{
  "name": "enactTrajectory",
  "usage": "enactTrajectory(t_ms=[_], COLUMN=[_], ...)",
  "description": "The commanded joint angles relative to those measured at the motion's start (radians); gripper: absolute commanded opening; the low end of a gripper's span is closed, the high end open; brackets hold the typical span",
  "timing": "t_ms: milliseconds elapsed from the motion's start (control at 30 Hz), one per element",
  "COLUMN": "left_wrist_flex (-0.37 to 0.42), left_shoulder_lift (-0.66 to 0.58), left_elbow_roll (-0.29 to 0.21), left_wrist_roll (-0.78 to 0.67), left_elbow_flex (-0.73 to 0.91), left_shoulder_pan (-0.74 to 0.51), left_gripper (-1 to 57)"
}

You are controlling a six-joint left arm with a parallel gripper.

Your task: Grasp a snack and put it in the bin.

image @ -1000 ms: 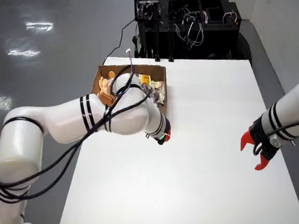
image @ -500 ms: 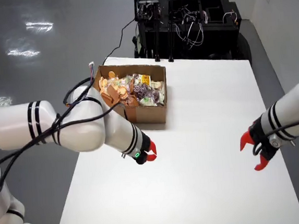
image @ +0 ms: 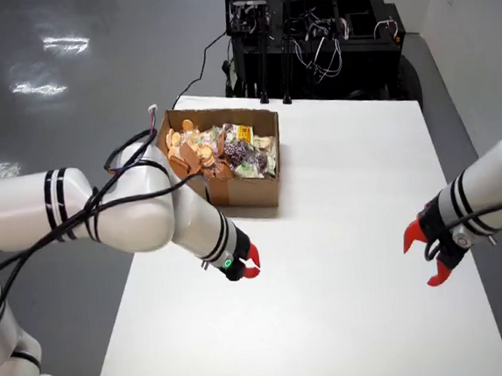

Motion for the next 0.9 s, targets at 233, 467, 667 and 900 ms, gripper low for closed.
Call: enactTrajectory(t_ms=[233, 467, 667, 900], left_wrist_flex=[0.096, 0.106, 0.108, 0.109], left_shoulder_lift=[0.004, 0.004, 0.003, 0.003], left_elbow_roll=[-0.003, 0.0, 0.001, 0.002], left_wrist_roll=[0.004, 0.005, 0.007, 0.009], left_elbow_flex=[-0.007, -0.007, -0.007, -0.007], left_shoulder_pan=[0.075, 0.128, 0.147, 0.129], left_gripper=[0.7, 0.7, 0.7, 0.7])
